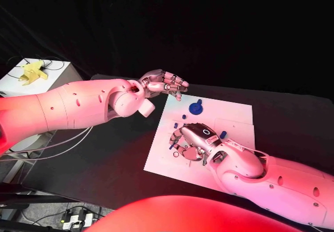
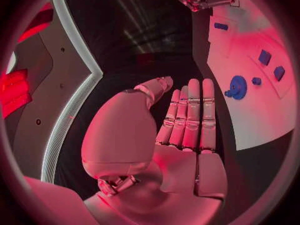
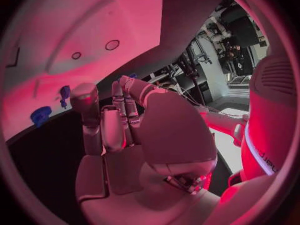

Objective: Assemble the parts on the task board

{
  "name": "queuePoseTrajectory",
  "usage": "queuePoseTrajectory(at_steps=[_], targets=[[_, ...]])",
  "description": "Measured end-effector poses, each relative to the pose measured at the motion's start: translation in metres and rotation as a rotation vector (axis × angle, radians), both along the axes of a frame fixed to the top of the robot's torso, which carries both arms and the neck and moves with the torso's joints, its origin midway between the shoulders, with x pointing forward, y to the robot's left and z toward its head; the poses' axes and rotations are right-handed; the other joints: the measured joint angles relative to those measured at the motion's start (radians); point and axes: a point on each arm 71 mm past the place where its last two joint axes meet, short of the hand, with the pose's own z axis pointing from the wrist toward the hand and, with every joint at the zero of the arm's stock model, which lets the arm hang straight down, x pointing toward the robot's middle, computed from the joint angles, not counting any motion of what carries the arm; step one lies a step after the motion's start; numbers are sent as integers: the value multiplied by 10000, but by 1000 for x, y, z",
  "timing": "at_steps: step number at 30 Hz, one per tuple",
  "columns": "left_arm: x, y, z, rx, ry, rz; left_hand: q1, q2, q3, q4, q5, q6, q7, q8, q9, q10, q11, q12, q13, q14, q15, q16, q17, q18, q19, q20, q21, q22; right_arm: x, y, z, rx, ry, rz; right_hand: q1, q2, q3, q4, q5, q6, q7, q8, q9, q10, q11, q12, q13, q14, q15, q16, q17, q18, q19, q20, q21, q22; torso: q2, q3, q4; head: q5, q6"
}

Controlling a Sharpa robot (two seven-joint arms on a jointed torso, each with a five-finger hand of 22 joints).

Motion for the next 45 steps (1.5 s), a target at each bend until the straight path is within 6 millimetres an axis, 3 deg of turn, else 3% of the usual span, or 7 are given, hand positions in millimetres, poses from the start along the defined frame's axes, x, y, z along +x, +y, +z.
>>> queuePoseTrajectory(at_steps=[16,30,45], targets=[[0,2,-1,25,25,13,0,0,0,0,0,0,0,0,1,0,0,0,0,0,0,1,0,0,0,0,0,-1,28,-45,2,-550,-178,-1189,-38,-39,51,4,-20,0,0,40,-2,9,1,-14,4,36,-36,-1,29,-1,35,36,161,-2,8,11,-8,-341,0],[0,2,-2,29,37,5,0,0,0,0,0,0,-1,0,-7,0,0,0,0,0,0,3,0,0,0,0,0,6,36,-47,-4,-966,-109,-1455,-91,-92,77,30,-56,-1,-1,40,8,26,-11,43,2,36,-36,-1,45,0,35,36,157,-4,14,-8,17,-485,0],[0,2,-2,31,41,3,0,0,0,0,0,1,-1,1,-6,0,0,0,0,0,0,5,0,0,0,0,0,4,33,-39,-9,-1245,-20,-1365,-91,-92,76,30,-30,-1,-1,40,7,28,-14,42,2,35,-36,-1,44,0,34,36,157,-5,18,-14,23,-453,0]])
